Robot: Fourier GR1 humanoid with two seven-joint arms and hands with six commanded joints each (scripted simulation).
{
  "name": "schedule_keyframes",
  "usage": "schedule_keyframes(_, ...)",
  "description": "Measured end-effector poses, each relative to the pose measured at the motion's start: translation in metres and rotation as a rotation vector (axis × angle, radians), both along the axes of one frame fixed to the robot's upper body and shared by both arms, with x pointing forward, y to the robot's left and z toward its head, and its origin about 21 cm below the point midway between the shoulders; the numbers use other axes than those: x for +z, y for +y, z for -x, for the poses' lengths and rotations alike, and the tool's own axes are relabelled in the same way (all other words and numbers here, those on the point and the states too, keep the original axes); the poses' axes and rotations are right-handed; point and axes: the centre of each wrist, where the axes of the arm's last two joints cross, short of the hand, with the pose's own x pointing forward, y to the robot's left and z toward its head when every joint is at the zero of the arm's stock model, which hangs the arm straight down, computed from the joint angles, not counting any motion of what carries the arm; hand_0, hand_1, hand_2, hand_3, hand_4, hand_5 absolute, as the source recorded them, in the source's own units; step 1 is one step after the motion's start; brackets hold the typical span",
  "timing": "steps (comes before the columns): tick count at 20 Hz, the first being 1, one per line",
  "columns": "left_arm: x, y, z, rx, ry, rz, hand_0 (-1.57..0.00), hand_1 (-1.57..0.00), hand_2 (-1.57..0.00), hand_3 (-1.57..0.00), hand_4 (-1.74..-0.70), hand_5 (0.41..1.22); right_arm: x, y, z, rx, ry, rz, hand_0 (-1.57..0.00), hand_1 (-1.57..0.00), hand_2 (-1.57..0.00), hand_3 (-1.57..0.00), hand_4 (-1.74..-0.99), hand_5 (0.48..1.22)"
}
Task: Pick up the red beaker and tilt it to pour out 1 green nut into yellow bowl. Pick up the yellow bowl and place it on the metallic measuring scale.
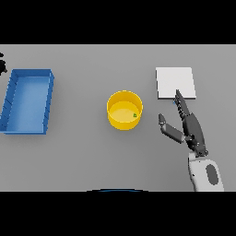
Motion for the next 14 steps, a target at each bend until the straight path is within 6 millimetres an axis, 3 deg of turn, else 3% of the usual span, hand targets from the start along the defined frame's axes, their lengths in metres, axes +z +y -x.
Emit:
schedule_keyframes(2, -0.005, -0.002, 0.008, -0.018, 0.008, 0.015, -1.57, -1.57, -1.57, -1.44, -1.59, 0.962, -0.001, 0.0, 0.001, -0.002, 0.011, 0.007, 0.0, 0.0, 0.0, 0.0, -1.326, 0.728)
schedule_keyframes(5, -0.014, -0.007, 0.018, -0.054, 0.049, 0.031, -1.57, -1.57, -1.57, -0.93, -1.25, 0.81, 0.0, 0.002, -0.001, -0.007, 0.0, 0.011, 0.0, 0.0, 0.0, 0.0, -1.327, 0.73)
schedule_keyframes(6, -0.015, -0.007, 0.021, -0.076, 0.055, 0.036, -1.57, -1.52, -1.41, -0.85, -1.13, 0.779, -0.002, 0.003, -0.002, -0.01, 0.012, 0.012, 0.0, 0.0, 0.0, 0.0, -1.325, 0.731)
schedule_keyframes(8, -0.012, -0.008, 0.029, -0.147, 0.063, 0.104, -1.23, -1.04, -0.93, -0.58, -0.97, 0.735, -0.002, -0.001, -0.001, -0.01, 0.01, 0.023, 0.0, 0.0, 0.0, 0.0, -1.32, 0.729)
schedule_keyframes(10, -0.006, -0.012, 0.032, -0.192, 0.076, 0.14, -0.79, -0.66, -0.6, -0.37, -0.88, 0.701, 0.0, 0.0, -0.001, -0.009, 0.001, 0.011, 0.0, 0.0, 0.0, 0.0, -1.32, 0.726)
schedule_keyframes(12, -0.003, -0.01, 0.036, -0.224, 0.105, 0.135, -0.5, -0.42, -0.38, -0.24, -0.83, 0.678, -0.004, 0.0, -0.002, -0.009, 0.009, 0.017, 0.0, 0.0, 0.0, 0.0, -1.318, 0.725)
schedule_keyframes(14, 0.002, -0.011, 0.035, -0.227, 0.151, 0.097, -0.32, -0.27, -0.24, -0.15, -0.79, 0.659, -0.004, 0.001, 0.0, -0.009, 0.005, 0.017, 0.0, 0.0, 0.0, 0.0, -1.315, 0.724)
